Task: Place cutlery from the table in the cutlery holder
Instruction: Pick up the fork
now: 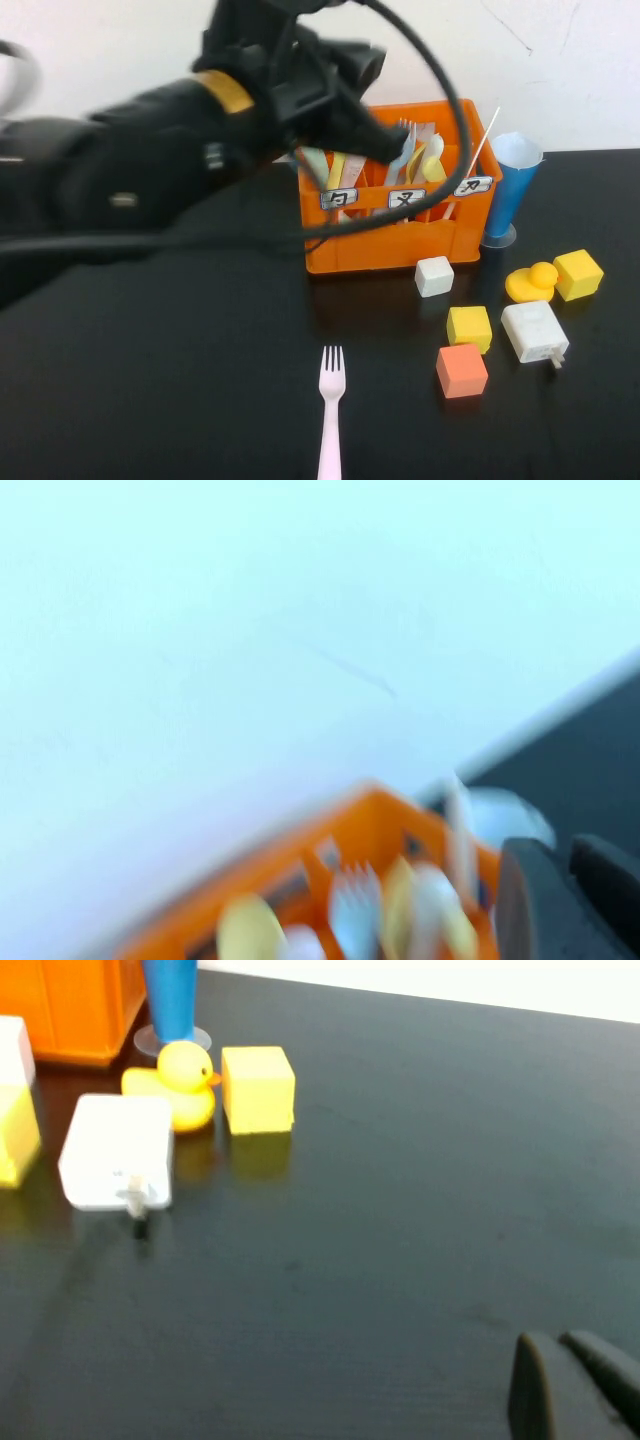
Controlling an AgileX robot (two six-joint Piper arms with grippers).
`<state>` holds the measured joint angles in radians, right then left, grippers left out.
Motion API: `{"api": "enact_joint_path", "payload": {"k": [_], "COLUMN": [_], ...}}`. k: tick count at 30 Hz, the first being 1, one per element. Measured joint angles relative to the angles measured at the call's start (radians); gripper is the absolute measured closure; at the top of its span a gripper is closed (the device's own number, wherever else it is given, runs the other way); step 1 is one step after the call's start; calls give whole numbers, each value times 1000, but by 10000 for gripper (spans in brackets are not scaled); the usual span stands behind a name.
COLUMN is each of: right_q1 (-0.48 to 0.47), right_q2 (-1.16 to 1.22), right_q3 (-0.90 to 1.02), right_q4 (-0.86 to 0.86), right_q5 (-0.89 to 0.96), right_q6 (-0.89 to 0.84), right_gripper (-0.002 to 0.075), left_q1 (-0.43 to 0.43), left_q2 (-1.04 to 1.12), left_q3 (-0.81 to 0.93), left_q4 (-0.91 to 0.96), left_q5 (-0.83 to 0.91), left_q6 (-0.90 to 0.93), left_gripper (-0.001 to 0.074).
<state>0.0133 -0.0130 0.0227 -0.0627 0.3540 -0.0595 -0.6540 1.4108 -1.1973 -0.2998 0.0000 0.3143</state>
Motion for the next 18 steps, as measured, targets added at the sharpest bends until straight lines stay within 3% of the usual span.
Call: {"api": "enact_joint_path", "payload": {"k": [4, 10, 18], "right_q1": [0, 0, -1], "right_q2": [0, 0, 0], "right_q3": [0, 4, 4], "right_q4": [235, 626, 684], "right_q5": [2, -8, -70], "right_q6": [142, 243, 177], "right_gripper": [716, 716, 715], "left_q1": [0, 0, 0], "left_q2": [-134, -389, -708], "left_q3": [70, 373, 687], "left_q4": [17, 19, -28], "left_q5": [150, 112, 107], "left_q6": [10, -22, -113], "left_gripper": [725, 733, 734]}}
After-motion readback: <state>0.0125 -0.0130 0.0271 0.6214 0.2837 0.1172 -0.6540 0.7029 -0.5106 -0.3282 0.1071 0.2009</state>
